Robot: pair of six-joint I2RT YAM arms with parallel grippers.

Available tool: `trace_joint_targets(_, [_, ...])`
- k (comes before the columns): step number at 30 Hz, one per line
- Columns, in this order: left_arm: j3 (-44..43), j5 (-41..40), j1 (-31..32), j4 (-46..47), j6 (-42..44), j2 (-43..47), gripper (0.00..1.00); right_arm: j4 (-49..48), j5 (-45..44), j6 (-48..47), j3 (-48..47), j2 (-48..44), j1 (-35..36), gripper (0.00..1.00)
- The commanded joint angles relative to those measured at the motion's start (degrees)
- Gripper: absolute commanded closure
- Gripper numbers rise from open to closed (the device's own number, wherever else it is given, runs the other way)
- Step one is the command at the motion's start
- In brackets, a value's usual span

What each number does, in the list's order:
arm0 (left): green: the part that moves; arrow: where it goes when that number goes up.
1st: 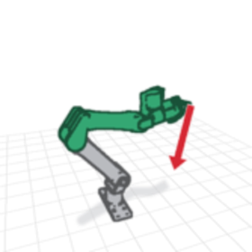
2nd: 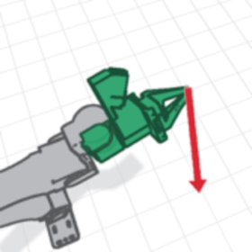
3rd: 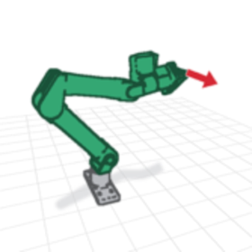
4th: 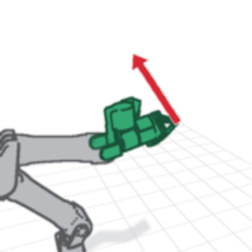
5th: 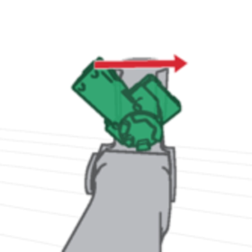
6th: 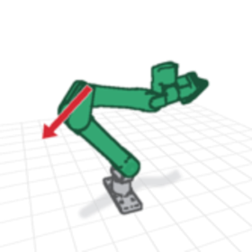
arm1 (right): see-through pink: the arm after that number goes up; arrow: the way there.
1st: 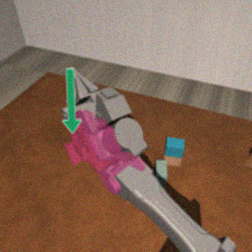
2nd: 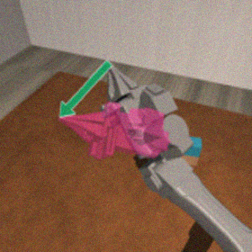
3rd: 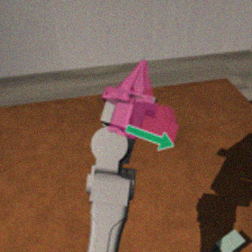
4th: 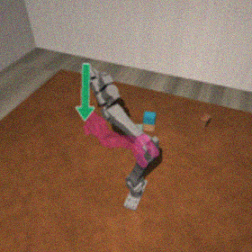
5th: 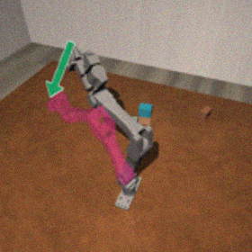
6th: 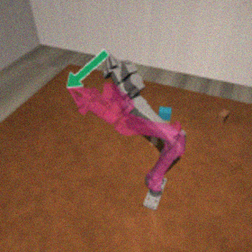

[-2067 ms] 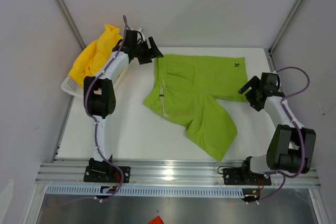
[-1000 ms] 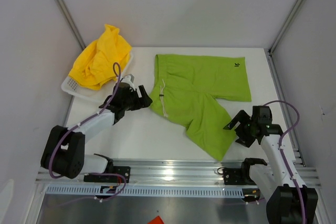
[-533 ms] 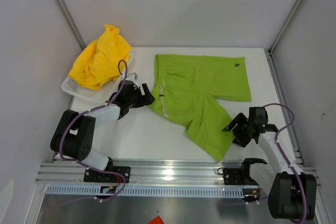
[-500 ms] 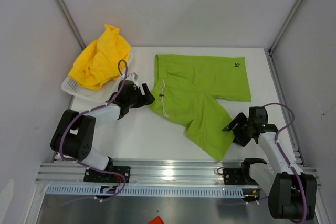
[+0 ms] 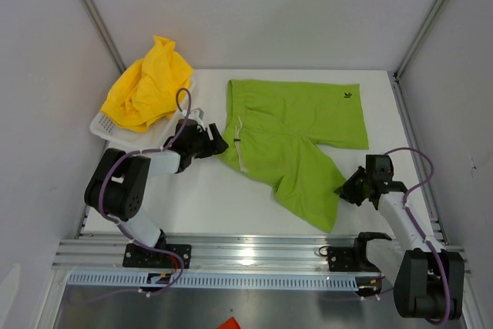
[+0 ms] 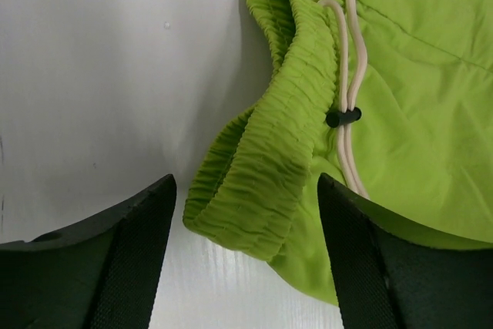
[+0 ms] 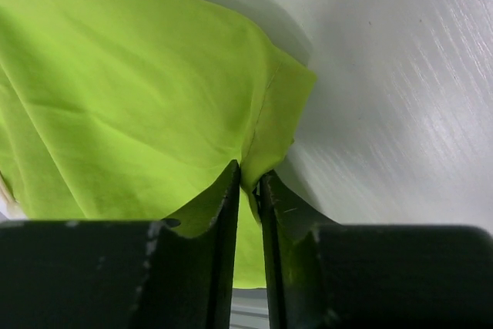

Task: Fold and stack the shorts
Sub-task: Flatten the shorts out

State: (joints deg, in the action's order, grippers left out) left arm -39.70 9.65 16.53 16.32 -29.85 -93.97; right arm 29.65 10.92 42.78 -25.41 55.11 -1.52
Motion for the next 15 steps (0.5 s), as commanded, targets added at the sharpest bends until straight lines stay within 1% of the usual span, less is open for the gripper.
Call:
trace_joint_targets(1, [-0.5, 1.8, -0.3, 5.6, 0.8, -1.4, 0.25, -2.5, -1.6, -0.8, -1.8, 0.2, 0.4, 0.83])
trace_joint_targets(2, [-0.3, 2.1, -0.3, 6.5, 0.8, -1.8, 0.28, -2.4, -1.8, -0.9, -2.0, 0.2, 0.4, 0.86])
trace_joint_targets(3, [-0.2, 2.7, -0.3, 6.7, 0.6, -1.9, 0.38, -2.1, -2.0, -0.9, -2.2, 0.1, 0.4, 0.87])
trace_joint_targets(4, [0.1, 2.9, -0.3, 6.8, 0.6, -1.9, 0.44, -1.9, -2.5, -1.1, -2.5, 0.0, 0.4, 0.91])
trace_joint_targets(5, [0.2, 3.0, -0.3, 7.0, 0.5, -1.7, 0.49, -1.7, -2.9, -1.3, -2.9, 0.1, 0.4, 0.92])
trace_joint_targets(6, [0.4, 2.9, -0.3, 7.1, 0.6, -1.4, 0.58, -1.2, -3.4, -1.6, -3.1, 0.0, 0.4, 0.95])
trace_joint_targets(8, [0.6, 2.9, -0.3, 7.2, 0.7, -0.6, 0.69, -0.7, -5.2, -2.4, -3.9, 0.1, 0.4, 0.99])
trace_joint_targets(9, [0.5, 3.2, -0.3, 6.8, 0.7, -0.2, 0.79, -0.6, -5.9, -2.8, -4.3, 0.4, 0.5, 1.00])
trace_joint_targets(11, [0.4, 4.0, -0.3, 6.6, 0.5, 0.3, 0.91, -0.9, -7.0, -3.6, -5.0, 1.1, 0.6, 1.00])
trace_joint_targets(12, [0.1, 4.3, -0.3, 6.1, 0.4, 0.8, 1.00, -1.2, -7.4, -3.8, -5.3, 1.7, 0.7, 1.00])
trace_joint_targets(15, [-0.5, 6.8, -0.3, 3.7, -0.3, 2.4, 1.00, -1.3, -9.2, -4.9, -7.0, 3.8, 1.3, 1.00])
